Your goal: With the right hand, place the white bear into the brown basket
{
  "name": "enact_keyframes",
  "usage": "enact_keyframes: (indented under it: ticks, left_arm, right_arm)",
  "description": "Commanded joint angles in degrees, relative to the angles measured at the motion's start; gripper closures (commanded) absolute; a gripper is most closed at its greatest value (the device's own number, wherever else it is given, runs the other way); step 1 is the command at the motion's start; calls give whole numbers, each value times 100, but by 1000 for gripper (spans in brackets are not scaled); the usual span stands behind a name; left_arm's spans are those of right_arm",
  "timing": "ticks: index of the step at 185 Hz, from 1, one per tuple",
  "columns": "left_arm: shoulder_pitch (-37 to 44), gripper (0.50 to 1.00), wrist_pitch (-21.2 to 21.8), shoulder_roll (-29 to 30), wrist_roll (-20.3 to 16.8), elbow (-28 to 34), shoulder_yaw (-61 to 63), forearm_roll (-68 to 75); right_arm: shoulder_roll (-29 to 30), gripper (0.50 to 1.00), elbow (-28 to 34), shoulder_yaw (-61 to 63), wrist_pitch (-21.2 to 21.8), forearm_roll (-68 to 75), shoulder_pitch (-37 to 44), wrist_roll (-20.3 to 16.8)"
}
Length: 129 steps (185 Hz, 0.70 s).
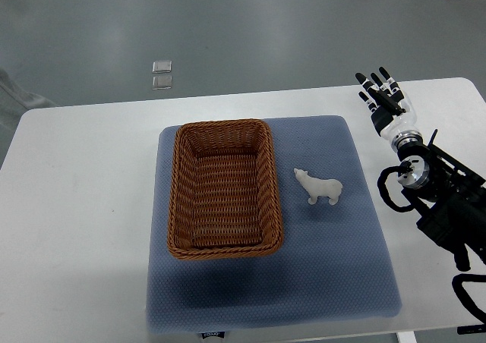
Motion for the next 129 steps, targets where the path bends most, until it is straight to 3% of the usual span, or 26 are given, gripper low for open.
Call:
enact_keyframes:
  ticks: [1, 129]
  left_arm:
    - [0, 500, 0, 0, 9, 7, -6, 0]
    - [-9, 500, 44, 0, 9, 33, -15, 0]
  right_arm:
    - [-1, 574, 0, 0, -1, 0, 4, 0]
    - [-1, 576, -8, 0, -1, 0, 4, 0]
